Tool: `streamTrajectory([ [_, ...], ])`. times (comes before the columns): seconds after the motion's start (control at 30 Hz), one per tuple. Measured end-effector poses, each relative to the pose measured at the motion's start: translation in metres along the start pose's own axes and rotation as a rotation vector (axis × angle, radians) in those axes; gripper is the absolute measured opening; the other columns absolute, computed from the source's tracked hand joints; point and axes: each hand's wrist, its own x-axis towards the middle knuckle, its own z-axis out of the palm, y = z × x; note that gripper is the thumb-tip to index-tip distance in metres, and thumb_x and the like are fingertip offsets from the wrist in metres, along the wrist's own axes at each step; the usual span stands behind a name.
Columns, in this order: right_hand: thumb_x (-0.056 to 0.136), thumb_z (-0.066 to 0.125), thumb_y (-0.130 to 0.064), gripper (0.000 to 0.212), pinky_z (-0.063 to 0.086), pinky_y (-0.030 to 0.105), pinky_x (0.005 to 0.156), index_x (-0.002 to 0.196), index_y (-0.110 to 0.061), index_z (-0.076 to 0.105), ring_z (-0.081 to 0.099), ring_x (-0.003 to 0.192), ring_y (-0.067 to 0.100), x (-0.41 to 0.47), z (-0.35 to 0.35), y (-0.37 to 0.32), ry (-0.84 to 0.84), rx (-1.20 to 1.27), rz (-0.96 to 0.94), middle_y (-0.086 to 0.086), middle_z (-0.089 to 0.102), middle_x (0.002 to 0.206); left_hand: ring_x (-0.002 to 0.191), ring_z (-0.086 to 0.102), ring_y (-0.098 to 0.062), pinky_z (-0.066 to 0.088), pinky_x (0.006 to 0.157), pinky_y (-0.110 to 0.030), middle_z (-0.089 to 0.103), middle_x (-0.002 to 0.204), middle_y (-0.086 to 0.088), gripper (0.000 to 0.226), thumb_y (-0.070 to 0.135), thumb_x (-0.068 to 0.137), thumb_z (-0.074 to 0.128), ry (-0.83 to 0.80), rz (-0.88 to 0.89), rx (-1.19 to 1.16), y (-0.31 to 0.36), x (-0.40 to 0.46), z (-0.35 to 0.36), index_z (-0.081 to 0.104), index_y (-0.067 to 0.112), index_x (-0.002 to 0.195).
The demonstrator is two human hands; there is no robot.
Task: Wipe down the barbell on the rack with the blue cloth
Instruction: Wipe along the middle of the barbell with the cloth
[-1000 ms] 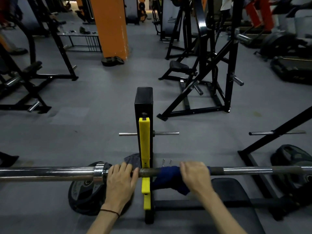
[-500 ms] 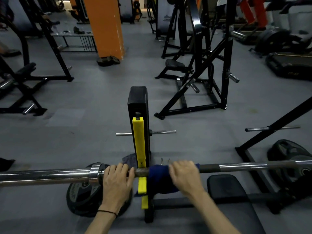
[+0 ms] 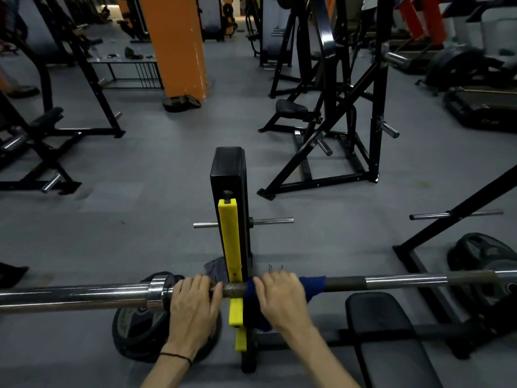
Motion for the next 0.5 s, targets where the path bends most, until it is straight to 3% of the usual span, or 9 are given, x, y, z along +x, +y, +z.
streamTrajectory([
  [0.13, 0.100, 0.046, -0.026, 0.038, 0.032, 0.040, 0.066, 0.065, -0.018, 0.057, 0.050, 0.058, 0.028, -0.017, -0.021, 0.085, 0.117, -0.078, 0.030, 0.002, 0.054, 0.062, 0.078, 0.046, -0.012, 0.039, 0.079, -0.029, 0.053, 0.084, 0.008, 0.020, 0.042, 0.098, 0.051, -0.025, -0.129, -0.229, -0.004, -0.003, -0.007, 0.051, 0.021, 0.097],
  [0.23, 0.101, 0.045, -0.025, 0.038, 0.036, 0.043, 0.068, 0.067, -0.015, 0.058, 0.048, 0.060, 0.028, -0.027, -0.029, 0.112, 0.129, -0.092, 0.152, 0.003, 0.054, 0.064, 0.086, 0.058, -0.002, 0.048, 0.077, -0.023, 0.064, 0.090, 0.015, 0.011, 0.026, 0.093, 0.070, -0.073, -0.247, -0.456, -0.007, -0.001, -0.022, 0.060, 0.028, 0.098],
  [0.33, 0.100, 0.043, -0.025, 0.038, 0.039, 0.042, 0.070, 0.067, -0.016, 0.060, 0.048, 0.061, 0.026, -0.021, -0.019, 0.076, 0.142, -0.068, 0.307, 0.004, 0.058, 0.064, 0.073, 0.066, 0.001, 0.050, 0.066, -0.016, 0.069, 0.077, 0.020, 0.019, 0.016, 0.086, 0.077, -0.035, -0.322, -0.540, -0.008, 0.008, -0.030, 0.069, 0.033, 0.084],
  [0.43, 0.103, 0.039, -0.027, 0.035, 0.038, 0.040, 0.071, 0.072, -0.023, 0.057, 0.047, 0.064, 0.022, -0.010, -0.004, 0.008, 0.076, 0.007, 0.216, -0.002, 0.055, 0.068, 0.068, 0.067, -0.002, 0.056, 0.067, -0.032, 0.071, 0.073, 0.018, 0.013, 0.032, 0.095, 0.066, 0.025, -0.331, -0.511, -0.003, 0.018, -0.026, 0.071, 0.029, 0.084],
  [0.5, 0.107, 0.036, -0.032, 0.036, 0.040, 0.039, 0.074, 0.079, -0.025, 0.058, 0.050, 0.070, 0.021, -0.007, 0.004, -0.025, 0.006, 0.046, 0.129, -0.004, 0.057, 0.076, 0.067, 0.067, -0.013, 0.056, 0.064, -0.041, 0.071, 0.074, 0.011, 0.038, 0.050, 0.102, 0.045, 0.035, -0.295, -0.424, -0.002, 0.022, -0.017, 0.070, 0.023, 0.092],
])
